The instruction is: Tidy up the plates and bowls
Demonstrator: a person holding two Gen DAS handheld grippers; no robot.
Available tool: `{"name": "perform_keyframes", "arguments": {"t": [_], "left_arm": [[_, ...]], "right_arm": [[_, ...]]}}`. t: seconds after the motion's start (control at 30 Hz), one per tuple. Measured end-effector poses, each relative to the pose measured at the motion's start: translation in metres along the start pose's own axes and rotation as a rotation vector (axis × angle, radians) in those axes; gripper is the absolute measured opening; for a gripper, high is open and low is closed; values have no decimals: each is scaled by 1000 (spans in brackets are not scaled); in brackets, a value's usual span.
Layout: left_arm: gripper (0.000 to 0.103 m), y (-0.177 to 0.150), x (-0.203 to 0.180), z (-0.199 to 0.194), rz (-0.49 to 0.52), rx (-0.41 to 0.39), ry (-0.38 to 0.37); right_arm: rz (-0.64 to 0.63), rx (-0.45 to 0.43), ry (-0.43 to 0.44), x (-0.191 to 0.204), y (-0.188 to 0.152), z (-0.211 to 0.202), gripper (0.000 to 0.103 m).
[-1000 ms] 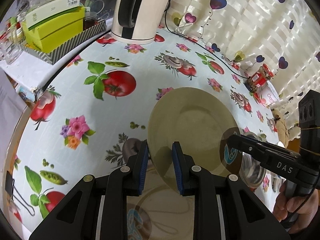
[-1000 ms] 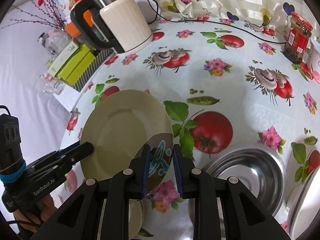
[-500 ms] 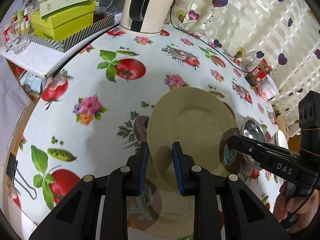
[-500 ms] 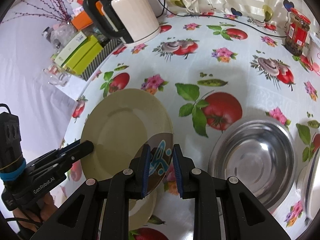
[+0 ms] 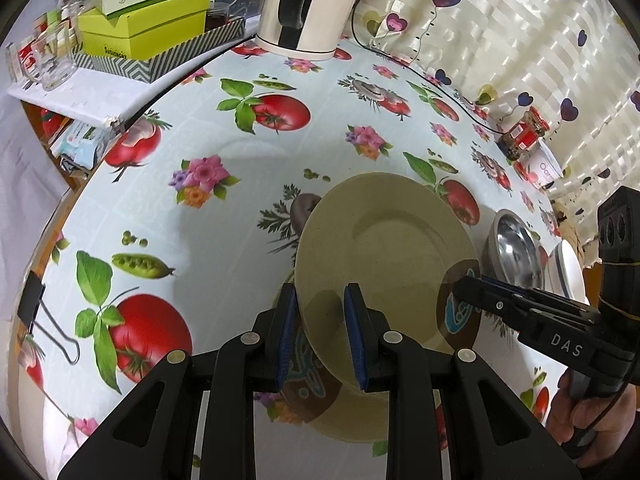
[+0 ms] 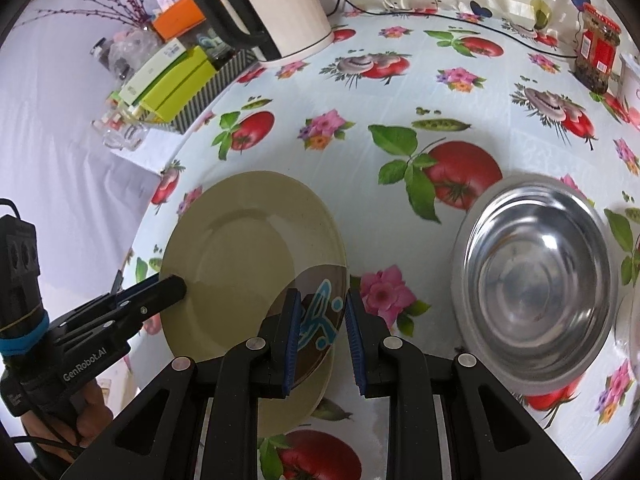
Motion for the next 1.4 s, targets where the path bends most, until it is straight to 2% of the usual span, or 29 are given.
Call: {"name": "perform_keyframes", "arguments": {"t": [0.53, 1.4], "left_arm": [[25, -23, 2, 0, -12, 25, 8], [25, -35, 7, -5, -14, 15, 24]], "right_arm": [[-4, 37, -3, -2, -26, 8, 24], [-82, 21, -50, 10, -32, 10, 27]]}}
Point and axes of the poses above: each gripper's, at about its wrist camera, not at the fingertips, and z roughly the way its jaws point, x to its left, y to its top, the point moved 5 cm from there along z, roughly the way its jaws point, and after that the axes turned 8 degrees about z, right-handed, at the moved point
